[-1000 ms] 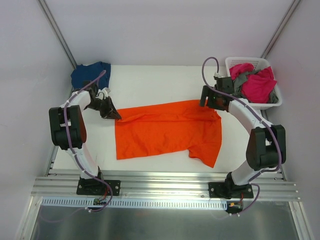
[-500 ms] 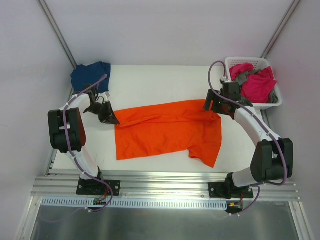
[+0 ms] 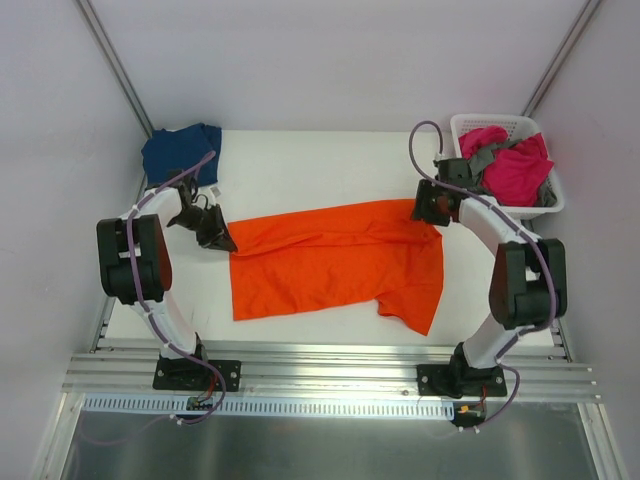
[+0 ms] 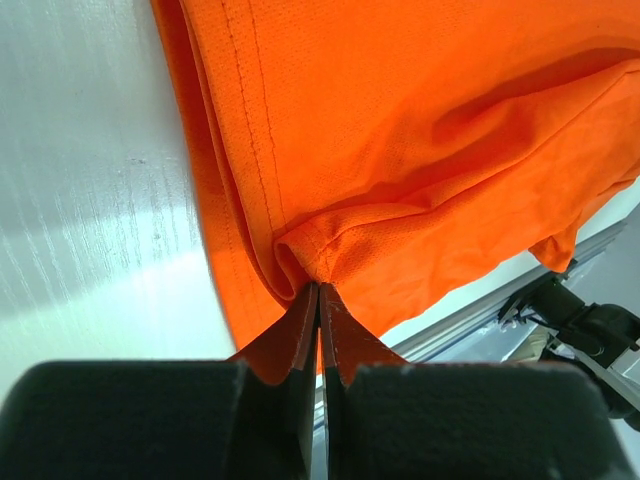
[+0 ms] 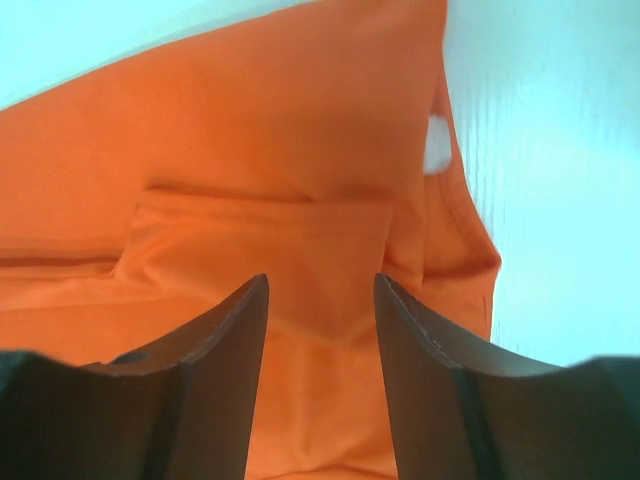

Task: Fold and stack the t-shirts
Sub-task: Fold the tshirt

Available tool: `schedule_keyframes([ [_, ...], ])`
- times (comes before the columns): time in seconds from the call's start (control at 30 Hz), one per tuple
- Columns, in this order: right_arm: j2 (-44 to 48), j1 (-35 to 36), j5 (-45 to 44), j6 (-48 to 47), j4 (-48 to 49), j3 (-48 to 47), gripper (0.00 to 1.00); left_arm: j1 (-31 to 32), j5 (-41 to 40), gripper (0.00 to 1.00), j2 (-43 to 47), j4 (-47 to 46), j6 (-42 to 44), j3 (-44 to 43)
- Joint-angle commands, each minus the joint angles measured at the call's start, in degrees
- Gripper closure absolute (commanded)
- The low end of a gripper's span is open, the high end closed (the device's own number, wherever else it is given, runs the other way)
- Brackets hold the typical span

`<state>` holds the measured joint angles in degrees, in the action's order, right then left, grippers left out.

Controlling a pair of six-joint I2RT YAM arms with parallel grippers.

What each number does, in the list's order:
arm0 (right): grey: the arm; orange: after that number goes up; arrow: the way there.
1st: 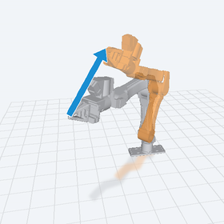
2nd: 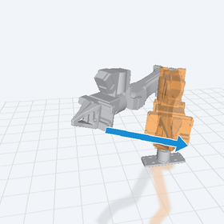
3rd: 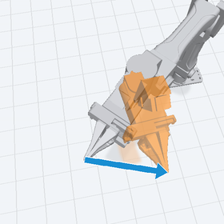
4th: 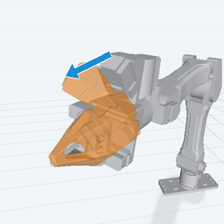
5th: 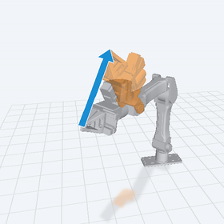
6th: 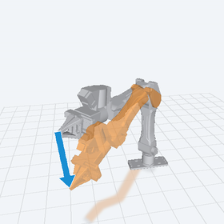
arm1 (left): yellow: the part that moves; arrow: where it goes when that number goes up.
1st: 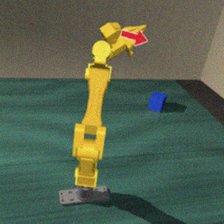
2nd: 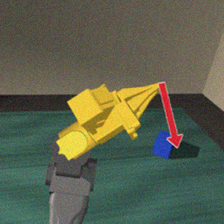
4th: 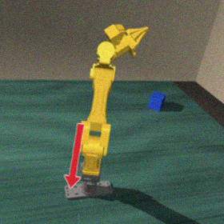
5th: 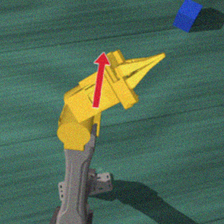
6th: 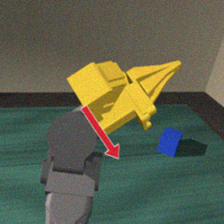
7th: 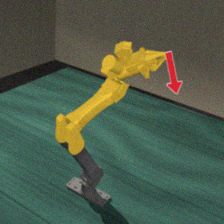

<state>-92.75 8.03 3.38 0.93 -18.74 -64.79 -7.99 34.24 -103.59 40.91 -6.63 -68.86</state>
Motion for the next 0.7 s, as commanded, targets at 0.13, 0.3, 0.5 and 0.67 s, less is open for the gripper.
schedule_keyframes([
  [0.13, -11.6, -0.6, 0.6, -3.1, 0.7, -13.0, 0.52, -0.6, 1.4, 1.00, -0.8, 1.8, 1.2, -0.7],
  [0.3, -13.5, 0.0, 0.5, -3.7, 0.3, -15.7, 0.52, -0.6, 1.6, 1.00, -1.5, 2.7, 1.3, -2.5],
  [0.5, -9.9, -0.4, 0.1, -3.7, -0.2, -11.6, 0.52, -0.6, 1.4, 1.00, -2.8, 3.0, 1.2, -4.1],
  [0.67, -6.5, -0.8, 0.8, -3.1, -0.5, -7.6, 0.53, -0.5, 1.2, 1.00, -3.5, 3.1, 1.2, -5.1],
])
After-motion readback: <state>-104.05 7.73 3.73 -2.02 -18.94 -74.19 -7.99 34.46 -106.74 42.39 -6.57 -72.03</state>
